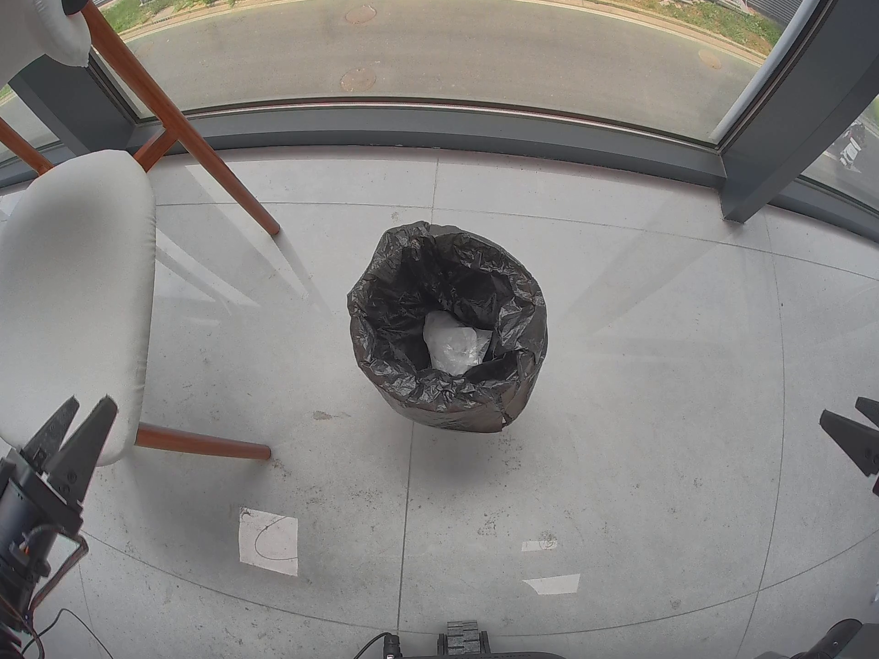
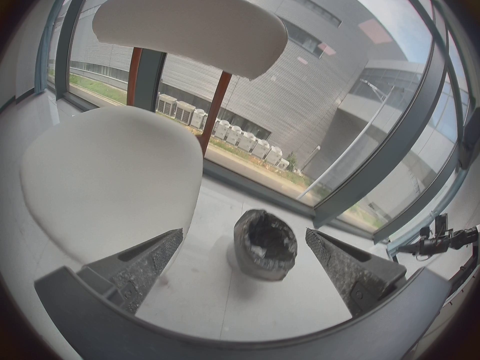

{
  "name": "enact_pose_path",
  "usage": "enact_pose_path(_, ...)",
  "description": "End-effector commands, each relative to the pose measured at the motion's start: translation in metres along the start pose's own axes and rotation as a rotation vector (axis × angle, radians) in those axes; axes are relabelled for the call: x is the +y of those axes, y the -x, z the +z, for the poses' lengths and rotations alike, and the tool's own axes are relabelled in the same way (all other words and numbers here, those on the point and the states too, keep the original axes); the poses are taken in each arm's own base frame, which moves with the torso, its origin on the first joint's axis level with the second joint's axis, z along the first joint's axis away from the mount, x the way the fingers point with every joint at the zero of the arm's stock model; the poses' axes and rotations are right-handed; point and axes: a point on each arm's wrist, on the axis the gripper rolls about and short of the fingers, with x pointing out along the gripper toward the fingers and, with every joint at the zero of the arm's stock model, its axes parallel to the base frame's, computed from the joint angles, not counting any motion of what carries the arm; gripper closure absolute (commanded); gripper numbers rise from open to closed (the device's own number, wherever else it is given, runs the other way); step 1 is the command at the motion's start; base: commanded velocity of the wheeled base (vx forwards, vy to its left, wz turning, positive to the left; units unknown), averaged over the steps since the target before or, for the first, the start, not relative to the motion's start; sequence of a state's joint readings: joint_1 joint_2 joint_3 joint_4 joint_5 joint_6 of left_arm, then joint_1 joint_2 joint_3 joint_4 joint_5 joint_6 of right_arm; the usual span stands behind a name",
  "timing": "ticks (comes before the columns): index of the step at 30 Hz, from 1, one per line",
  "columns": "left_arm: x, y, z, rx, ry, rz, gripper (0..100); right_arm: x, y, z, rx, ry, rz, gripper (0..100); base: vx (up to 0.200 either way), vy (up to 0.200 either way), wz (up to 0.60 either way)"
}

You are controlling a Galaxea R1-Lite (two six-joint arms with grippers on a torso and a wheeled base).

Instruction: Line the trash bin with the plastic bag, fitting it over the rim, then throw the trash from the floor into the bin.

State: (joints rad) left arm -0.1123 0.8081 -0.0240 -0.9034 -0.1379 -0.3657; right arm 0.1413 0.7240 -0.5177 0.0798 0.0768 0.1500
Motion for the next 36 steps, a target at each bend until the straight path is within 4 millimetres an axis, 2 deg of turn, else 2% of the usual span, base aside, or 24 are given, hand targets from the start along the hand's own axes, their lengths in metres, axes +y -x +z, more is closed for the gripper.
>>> enact_pose_path(1,-0.010,0.101,-0.020,-0.013,-0.131,-0.017,0,-0.006,0.035,-0.051,-0.187,0.083,-0.037,0,0.000,0.000,0.00)
enact_pose_path(6,-0.004,0.100,-0.036,0.081,-0.163,0.022,0,-0.009,0.036,-0.076,-0.179,0.082,-0.049,0,0.000,0.000,0.00)
enact_pose_path(7,-0.001,0.099,-0.043,0.105,-0.161,0.029,0,-0.010,0.037,-0.081,-0.178,0.082,-0.052,0,0.000,0.000,0.00)
enact_pose_path(8,0.008,0.096,-0.064,0.176,-0.188,0.045,0,-0.012,0.035,-0.093,-0.166,0.080,-0.063,0,0.000,0.000,0.00)
enact_pose_path(9,0.009,0.096,-0.067,0.182,-0.204,0.047,0,-0.012,0.035,-0.095,-0.166,0.081,-0.064,0,0.000,0.000,0.00)
enact_pose_path(11,0.009,0.094,-0.066,0.150,-0.317,0.019,0,-0.015,0.032,-0.117,-0.151,0.103,-0.080,0,0.000,0.000,0.00)
enact_pose_path(13,0.009,0.094,-0.066,0.151,-0.359,0.000,0,-0.018,0.033,-0.142,-0.175,0.144,-0.093,0,0.000,0.000,0.00)
enact_pose_path(14,0.008,0.094,-0.066,0.155,-0.373,-0.008,0,-0.018,0.036,-0.145,-0.215,0.166,-0.096,0,0.000,0.000,0.00)
enact_pose_path(21,0.009,0.094,-0.067,0.151,-0.336,0.021,0,-0.019,0.037,-0.146,-0.231,0.129,-0.196,0,0.000,0.000,0.00)
enact_pose_path(22,0.010,0.094,-0.066,0.146,-0.317,0.081,0,-0.018,0.041,-0.149,-0.303,0.121,-0.223,0,0.000,0.000,0.00)
enact_pose_path(25,0.012,0.096,-0.066,0.099,-0.328,0.241,0,-0.019,0.041,-0.149,-0.297,0.122,-0.222,0,0.000,0.000,0.00)
enact_pose_path(31,0.010,0.100,-0.068,0.064,-0.398,0.162,0,-0.019,0.041,-0.149,-0.300,0.119,-0.222,0,0.000,0.000,0.00)
enact_pose_path(36,0.010,0.100,-0.068,0.068,-0.422,0.168,0,-0.018,0.041,-0.148,-0.291,0.153,-0.210,0,0.000,0.000,0.00)
